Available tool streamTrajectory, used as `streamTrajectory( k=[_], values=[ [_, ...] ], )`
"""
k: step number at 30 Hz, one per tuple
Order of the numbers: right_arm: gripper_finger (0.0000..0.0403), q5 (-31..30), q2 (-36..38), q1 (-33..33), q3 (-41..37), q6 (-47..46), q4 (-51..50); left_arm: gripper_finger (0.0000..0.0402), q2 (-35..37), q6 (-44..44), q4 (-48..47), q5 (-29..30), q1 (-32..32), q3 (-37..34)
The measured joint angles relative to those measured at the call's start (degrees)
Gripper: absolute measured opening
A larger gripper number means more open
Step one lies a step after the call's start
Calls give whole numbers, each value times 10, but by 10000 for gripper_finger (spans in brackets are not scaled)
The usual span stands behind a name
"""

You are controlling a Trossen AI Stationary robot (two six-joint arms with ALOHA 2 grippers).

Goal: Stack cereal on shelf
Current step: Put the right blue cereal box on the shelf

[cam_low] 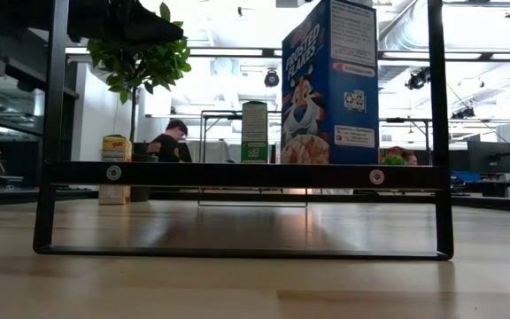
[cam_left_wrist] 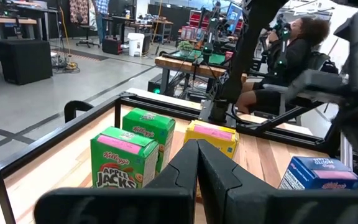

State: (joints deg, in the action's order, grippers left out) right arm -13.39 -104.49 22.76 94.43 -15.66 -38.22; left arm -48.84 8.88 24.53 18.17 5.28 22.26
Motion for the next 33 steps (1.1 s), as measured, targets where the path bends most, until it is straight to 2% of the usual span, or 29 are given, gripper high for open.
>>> streamTrajectory(
  k=[4, 9, 15, 33],
  values=[
    [6, 4, -3, -15, 0, 27, -24, 0, 0, 0, -3, 1, 0, 0],
    [2, 47, -11, -34, 0, 57, -69, 0, 0, 0, -3, 3, 0, 0],
    [0, 77, -20, -49, 0, 86, -65, 0, 0, 0, -7, 3, 0, 0],
    [0, 78, -23, -60, 1, 82, -96, 0, 0, 0, -7, 4, 0, 0]
  ],
)
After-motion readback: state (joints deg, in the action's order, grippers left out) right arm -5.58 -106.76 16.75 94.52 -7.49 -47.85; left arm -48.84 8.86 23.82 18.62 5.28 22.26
